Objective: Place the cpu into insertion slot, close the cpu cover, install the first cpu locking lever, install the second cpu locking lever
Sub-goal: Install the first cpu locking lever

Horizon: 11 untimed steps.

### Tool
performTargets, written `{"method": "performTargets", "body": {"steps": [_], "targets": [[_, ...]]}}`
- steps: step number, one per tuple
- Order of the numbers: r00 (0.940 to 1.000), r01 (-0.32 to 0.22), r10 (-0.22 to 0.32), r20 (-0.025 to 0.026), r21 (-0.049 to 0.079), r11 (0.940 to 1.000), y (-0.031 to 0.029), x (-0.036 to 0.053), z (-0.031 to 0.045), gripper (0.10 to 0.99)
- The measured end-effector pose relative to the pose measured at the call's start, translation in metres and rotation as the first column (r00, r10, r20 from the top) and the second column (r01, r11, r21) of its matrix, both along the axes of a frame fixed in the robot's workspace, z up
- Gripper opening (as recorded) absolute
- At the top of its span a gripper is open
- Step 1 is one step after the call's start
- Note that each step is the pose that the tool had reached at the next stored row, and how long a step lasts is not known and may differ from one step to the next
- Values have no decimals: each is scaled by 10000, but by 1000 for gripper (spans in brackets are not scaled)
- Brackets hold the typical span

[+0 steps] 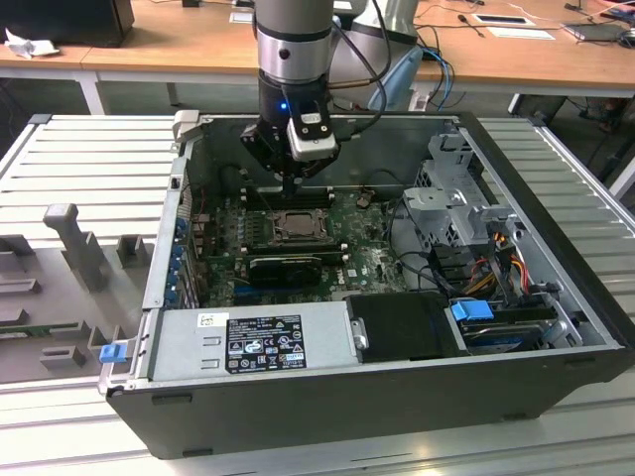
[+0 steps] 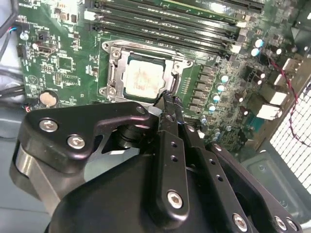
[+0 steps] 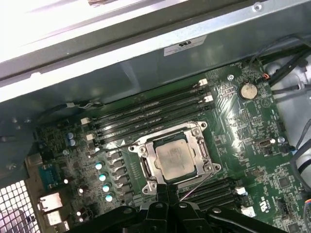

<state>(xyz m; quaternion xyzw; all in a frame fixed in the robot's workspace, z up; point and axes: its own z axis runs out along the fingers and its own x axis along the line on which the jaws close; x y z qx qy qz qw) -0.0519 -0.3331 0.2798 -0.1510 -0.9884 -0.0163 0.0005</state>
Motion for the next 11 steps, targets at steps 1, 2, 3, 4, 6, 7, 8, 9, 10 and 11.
{"method": "performTargets", "body": {"steps": [1,2,3,4,6,7,8,9,10,11], "targets": [[10000,-98,98,3,0,10000,0,0,-1,106],[9998,-212,212,5,1,9998,0,-1,-1,106],[9988,-496,496,8,1,9988,0,-1,-3,106],[9974,-724,724,8,1,9974,0,-1,-4,106],[9957,-929,929,8,1,9957,0,-1,-4,106],[9941,-1086,1086,8,2,9941,0,-1,-5,106],[9925,-1218,1218,8,2,9925,0,0,-5,106],[9908,-1352,1352,10,1,9908,0,-1,-6,106],[9900,-1408,1408,11,2,9900,0,0,-9,106],[9887,-1498,1498,12,7,9887,0,0,-13,106]]}}
